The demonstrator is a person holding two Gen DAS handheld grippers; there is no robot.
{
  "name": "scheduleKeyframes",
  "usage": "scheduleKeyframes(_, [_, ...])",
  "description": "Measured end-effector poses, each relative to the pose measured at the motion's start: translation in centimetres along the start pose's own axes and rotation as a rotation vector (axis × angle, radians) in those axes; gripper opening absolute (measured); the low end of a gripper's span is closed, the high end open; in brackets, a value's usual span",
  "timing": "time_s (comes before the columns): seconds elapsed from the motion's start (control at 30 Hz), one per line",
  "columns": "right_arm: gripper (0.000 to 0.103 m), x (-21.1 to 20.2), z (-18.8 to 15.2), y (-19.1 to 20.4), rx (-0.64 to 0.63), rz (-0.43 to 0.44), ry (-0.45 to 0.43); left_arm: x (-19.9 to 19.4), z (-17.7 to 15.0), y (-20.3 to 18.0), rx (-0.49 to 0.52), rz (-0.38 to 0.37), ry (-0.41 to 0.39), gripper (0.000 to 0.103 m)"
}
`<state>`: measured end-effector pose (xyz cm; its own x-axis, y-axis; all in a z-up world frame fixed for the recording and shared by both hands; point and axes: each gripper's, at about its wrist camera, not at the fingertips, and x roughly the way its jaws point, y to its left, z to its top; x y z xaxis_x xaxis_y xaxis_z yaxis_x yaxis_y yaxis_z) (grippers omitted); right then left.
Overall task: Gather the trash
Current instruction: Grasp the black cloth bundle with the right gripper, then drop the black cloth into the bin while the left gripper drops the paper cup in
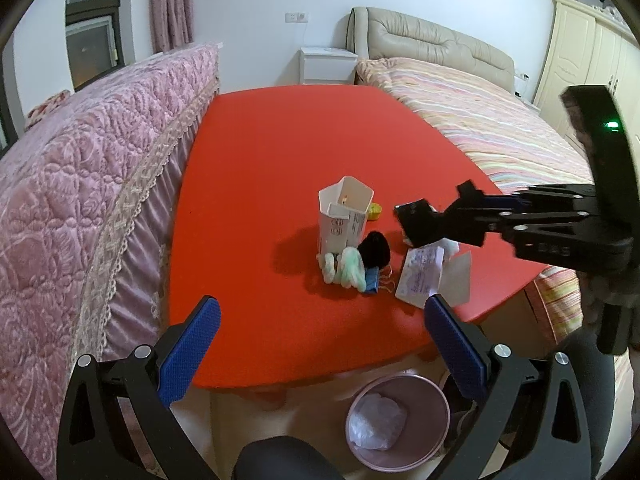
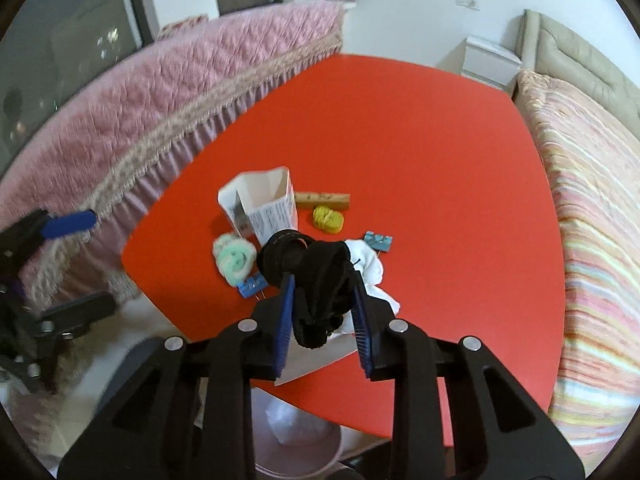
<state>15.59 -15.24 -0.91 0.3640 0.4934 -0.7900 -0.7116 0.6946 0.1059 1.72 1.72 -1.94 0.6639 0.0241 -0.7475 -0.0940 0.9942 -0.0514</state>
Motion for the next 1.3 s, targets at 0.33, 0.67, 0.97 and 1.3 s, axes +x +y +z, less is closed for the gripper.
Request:
scheduleKeyframes(0.33, [0.027,-3.0,-1.3,-1.8,0.083,0.014,-0.042,3.0,4.1,-0.6,0.059,-0.012,0.046,0.097])
scheduleKeyframes(0.67, [0.027,-4.1,-3.0,-3.7,0.131,-0.006,-0.041,9.2,8.2,-1.7,0.107,-0.037,0.202,0.097])
scheduleKeyframes(0.97, [0.027,-4.2,-3.6,-4.4,0.150,0.000,-0.036,12.5,8.5,-2.1,0.094,-0.031,0.263,0.063])
scheduleKeyframes(1.3, [0.027,-3.9,-3.5,-4.4,0.160,0.007,-0.046,10.6,9.0,-1.1,0.063,0.007,0.162,0.035])
